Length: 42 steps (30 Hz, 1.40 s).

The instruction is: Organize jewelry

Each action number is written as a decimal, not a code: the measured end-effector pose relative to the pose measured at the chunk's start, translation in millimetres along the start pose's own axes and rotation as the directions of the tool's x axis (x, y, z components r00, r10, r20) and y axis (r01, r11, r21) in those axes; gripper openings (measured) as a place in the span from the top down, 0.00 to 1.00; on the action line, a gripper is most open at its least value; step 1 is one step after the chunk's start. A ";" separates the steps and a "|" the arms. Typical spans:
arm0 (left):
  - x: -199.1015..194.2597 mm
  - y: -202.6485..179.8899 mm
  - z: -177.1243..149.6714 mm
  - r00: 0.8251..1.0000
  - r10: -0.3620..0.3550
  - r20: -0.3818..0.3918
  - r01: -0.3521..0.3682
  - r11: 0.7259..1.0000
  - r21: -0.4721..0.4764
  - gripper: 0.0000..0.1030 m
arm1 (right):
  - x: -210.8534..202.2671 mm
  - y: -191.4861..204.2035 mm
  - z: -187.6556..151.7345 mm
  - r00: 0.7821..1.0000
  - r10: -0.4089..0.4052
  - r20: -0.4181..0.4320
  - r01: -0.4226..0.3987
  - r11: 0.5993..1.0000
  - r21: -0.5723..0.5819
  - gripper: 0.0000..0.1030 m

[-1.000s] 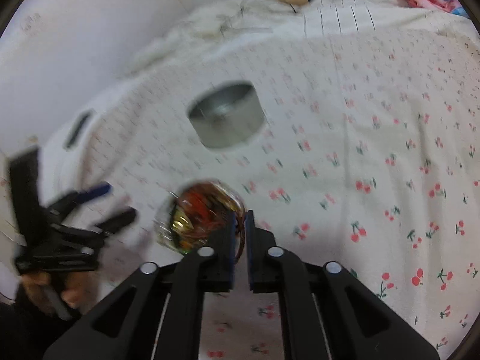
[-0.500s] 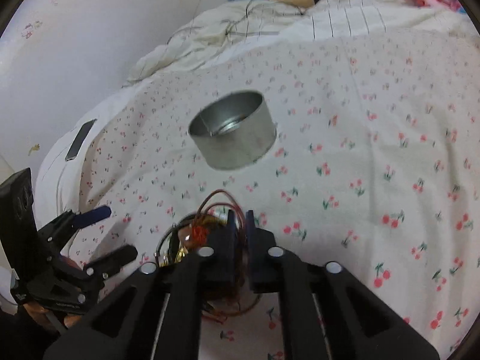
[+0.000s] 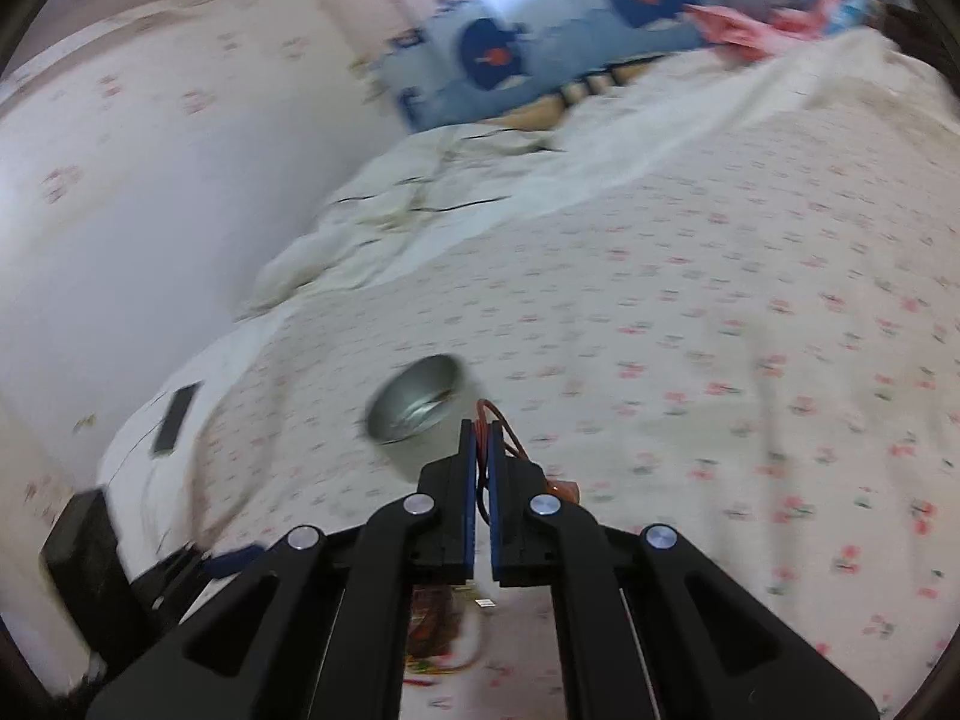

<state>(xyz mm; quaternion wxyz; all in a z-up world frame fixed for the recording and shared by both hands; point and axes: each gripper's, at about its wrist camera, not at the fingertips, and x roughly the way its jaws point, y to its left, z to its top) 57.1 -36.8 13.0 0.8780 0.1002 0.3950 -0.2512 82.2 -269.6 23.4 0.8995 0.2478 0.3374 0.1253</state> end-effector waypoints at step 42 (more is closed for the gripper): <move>53.4 17.1 6.3 0.961 -0.270 -0.060 0.249 0.939 -0.238 0.75 | 11.8 -0.1 -8.5 0.998 0.017 -0.064 -0.017 1.000 0.003 0.96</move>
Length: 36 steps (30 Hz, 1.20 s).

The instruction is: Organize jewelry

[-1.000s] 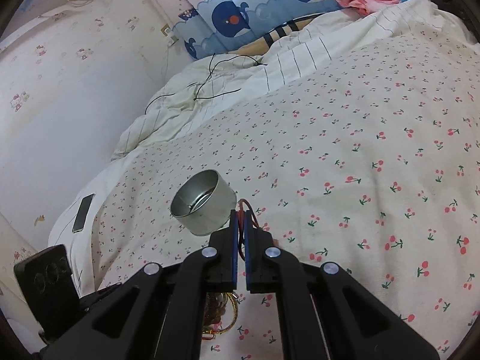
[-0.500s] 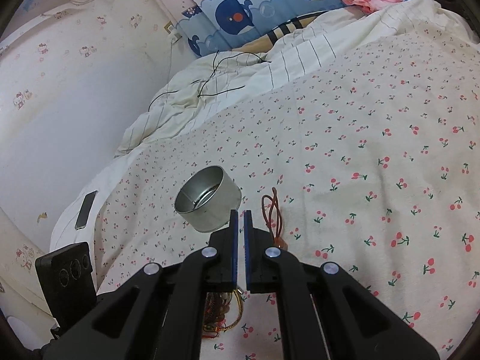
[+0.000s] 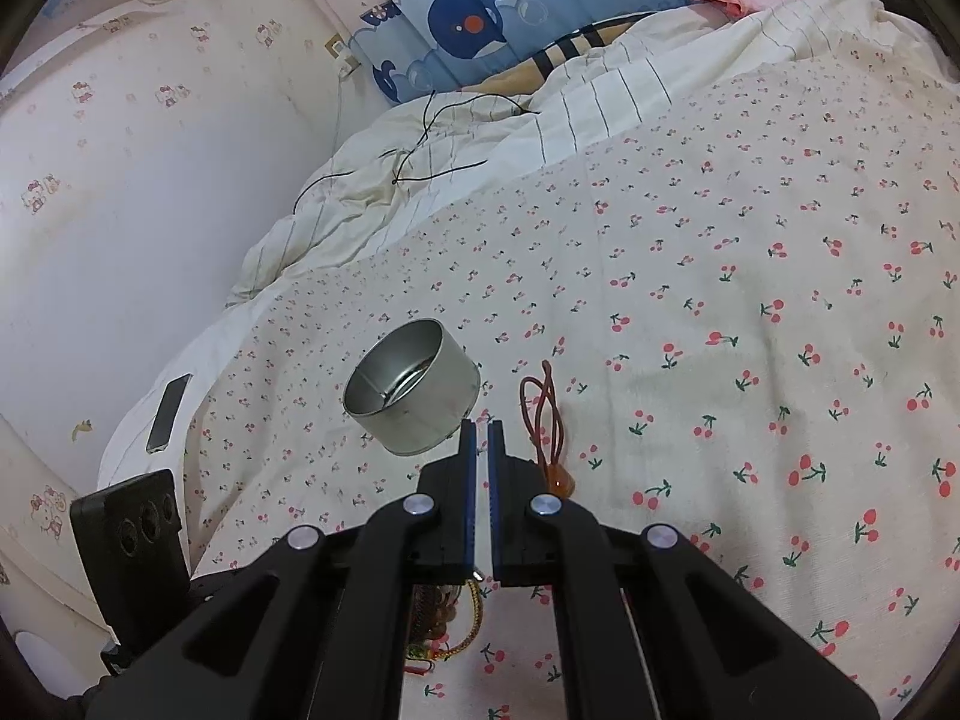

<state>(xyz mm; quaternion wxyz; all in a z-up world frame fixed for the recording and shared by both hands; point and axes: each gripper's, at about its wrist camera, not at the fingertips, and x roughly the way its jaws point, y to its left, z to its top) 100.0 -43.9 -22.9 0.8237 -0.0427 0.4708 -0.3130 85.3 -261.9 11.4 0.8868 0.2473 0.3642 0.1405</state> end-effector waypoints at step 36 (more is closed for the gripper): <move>-7.5 75.1 126.0 0.986 0.090 0.140 -0.075 0.991 -0.113 0.97 | 49.8 5.4 -18.8 0.966 -0.227 -0.127 0.203 0.964 -0.173 0.80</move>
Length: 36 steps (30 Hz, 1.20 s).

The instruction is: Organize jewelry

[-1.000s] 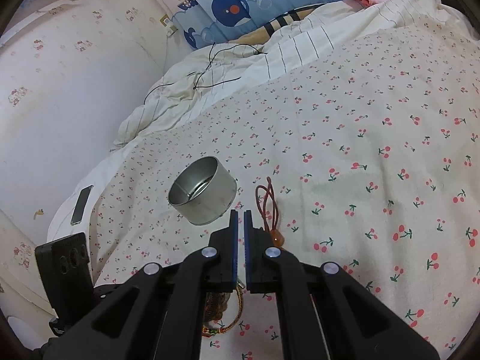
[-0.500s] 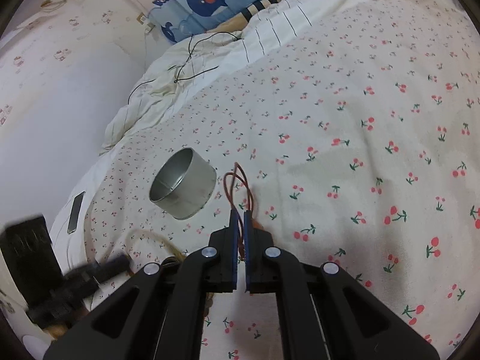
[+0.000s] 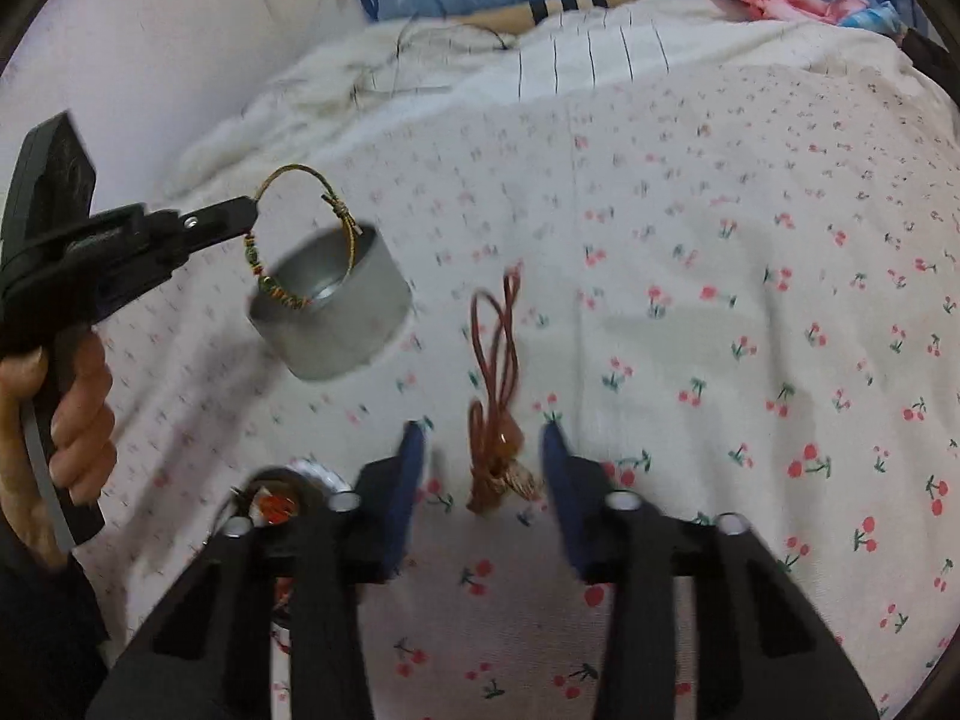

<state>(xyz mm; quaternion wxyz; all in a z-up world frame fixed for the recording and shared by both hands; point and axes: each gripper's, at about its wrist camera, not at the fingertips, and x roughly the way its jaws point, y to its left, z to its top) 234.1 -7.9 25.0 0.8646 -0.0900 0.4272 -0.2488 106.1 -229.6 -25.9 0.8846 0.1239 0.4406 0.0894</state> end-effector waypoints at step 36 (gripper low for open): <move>-93.1 66.2 2.2 0.935 0.335 0.119 -0.307 0.930 -0.204 0.10 | 61.5 88.8 110.6 0.985 0.161 -0.059 -0.163 0.986 -0.033 0.53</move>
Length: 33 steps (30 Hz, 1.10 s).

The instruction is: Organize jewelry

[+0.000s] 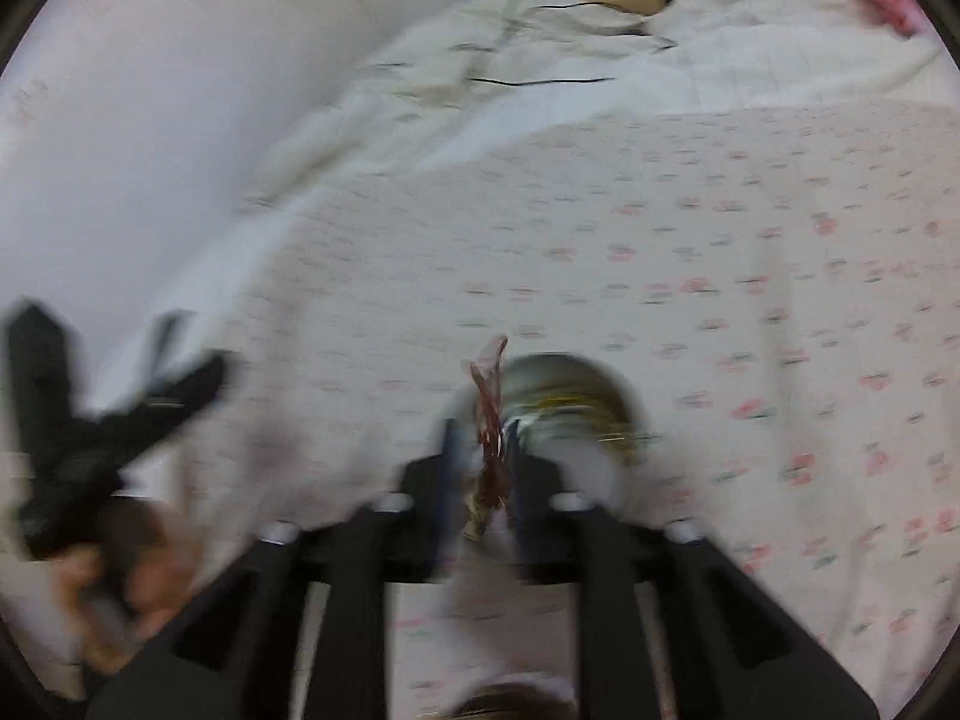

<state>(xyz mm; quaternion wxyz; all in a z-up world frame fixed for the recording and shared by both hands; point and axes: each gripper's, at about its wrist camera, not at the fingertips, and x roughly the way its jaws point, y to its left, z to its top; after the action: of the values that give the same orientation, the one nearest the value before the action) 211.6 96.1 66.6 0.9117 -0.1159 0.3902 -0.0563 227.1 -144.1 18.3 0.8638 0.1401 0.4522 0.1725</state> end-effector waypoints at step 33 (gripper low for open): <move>-7.1 -62.3 -130.8 0.959 -0.086 -0.272 0.184 0.915 0.359 0.09 | -79.4 -37.5 -138.1 0.998 -0.061 0.018 0.062 0.996 -0.068 0.44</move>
<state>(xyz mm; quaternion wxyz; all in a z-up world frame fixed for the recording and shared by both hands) 111.2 15.3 0.0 0.8540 0.0446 0.4747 -0.2083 76.8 -199.7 -14.7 0.8766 0.0979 0.4432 0.1601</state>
